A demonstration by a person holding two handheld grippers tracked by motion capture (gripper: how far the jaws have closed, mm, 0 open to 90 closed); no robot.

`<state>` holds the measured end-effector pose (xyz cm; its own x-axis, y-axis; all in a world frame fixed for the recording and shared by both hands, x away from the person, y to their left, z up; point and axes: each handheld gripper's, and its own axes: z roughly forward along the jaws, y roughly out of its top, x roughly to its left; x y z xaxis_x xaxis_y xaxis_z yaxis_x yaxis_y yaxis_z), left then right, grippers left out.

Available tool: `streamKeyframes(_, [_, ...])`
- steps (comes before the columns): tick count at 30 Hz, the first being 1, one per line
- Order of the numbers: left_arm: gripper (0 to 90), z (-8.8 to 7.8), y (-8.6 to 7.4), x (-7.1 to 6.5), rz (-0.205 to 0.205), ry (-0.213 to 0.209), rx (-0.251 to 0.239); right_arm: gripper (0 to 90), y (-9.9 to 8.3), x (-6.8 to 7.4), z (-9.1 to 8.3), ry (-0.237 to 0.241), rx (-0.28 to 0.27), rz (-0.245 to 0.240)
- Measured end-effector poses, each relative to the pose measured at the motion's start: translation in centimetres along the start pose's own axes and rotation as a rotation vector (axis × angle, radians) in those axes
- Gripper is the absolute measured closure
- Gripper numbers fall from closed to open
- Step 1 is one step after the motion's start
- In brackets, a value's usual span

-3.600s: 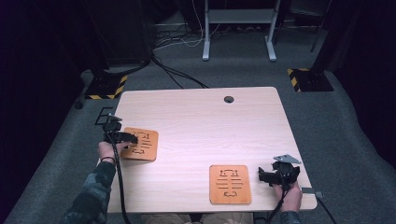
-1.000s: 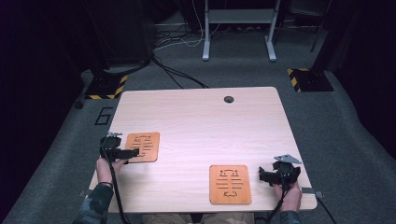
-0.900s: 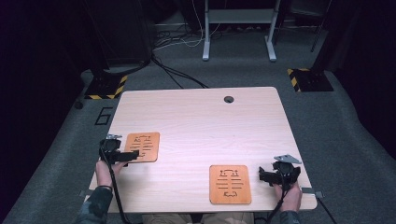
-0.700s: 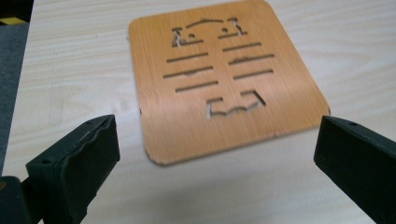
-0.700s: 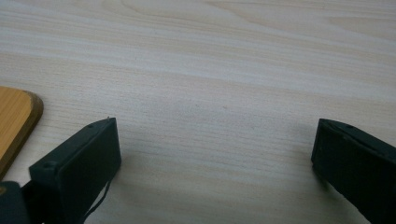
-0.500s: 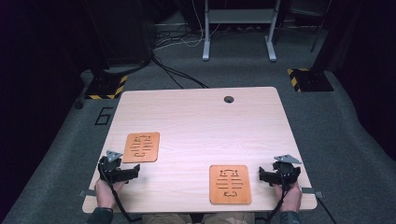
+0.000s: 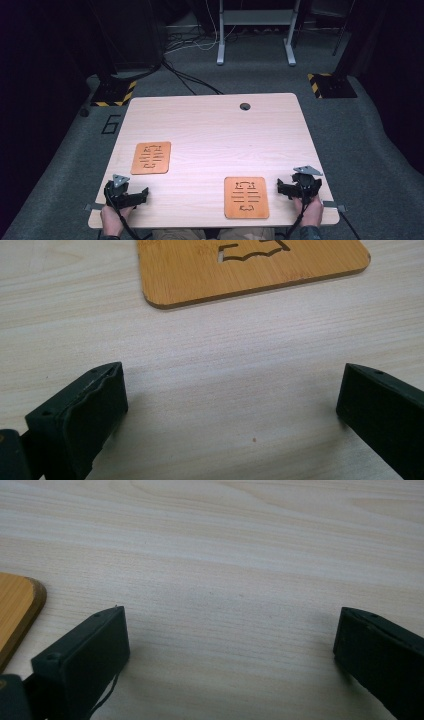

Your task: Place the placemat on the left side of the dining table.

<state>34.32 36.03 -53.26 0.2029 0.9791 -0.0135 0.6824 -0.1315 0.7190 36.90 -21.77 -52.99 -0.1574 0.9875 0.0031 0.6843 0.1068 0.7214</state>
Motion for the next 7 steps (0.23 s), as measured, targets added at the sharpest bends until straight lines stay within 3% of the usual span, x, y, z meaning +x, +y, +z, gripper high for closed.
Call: streamKeyframes(7, [0.0, 0.01, -0.01, -0.01, -0.001, 0.0, -0.002, 0.6, 0.01, 0.0, 0.02, 0.001, -0.001, 0.0])
